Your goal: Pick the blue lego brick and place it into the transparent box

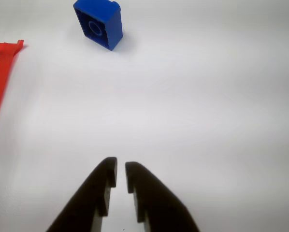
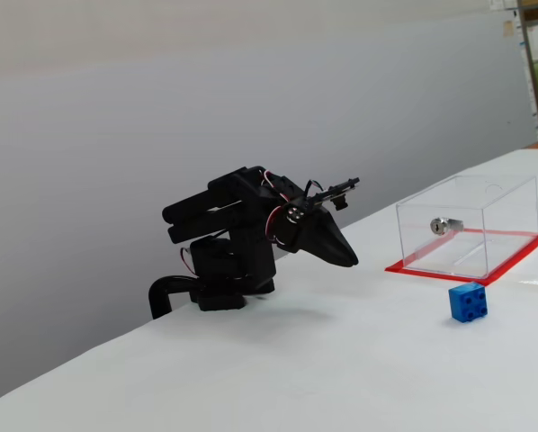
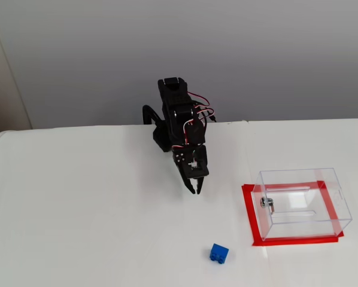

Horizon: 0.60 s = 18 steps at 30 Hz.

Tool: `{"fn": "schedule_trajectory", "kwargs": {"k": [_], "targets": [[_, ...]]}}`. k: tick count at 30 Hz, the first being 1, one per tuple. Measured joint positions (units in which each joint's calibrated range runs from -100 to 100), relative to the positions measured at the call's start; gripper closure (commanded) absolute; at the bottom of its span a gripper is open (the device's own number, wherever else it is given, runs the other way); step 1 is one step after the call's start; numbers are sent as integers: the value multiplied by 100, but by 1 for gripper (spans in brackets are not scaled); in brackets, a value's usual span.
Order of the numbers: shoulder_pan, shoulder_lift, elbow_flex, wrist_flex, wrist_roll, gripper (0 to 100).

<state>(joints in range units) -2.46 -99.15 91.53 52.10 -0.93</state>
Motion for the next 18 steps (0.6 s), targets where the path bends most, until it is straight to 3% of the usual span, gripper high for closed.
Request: {"fn": "schedule_trajectory", "kwargs": {"k": [6,18], "targets": [[-214,702,-812,0,0,98],[-513,3966,-3663,9,0,98]]}}
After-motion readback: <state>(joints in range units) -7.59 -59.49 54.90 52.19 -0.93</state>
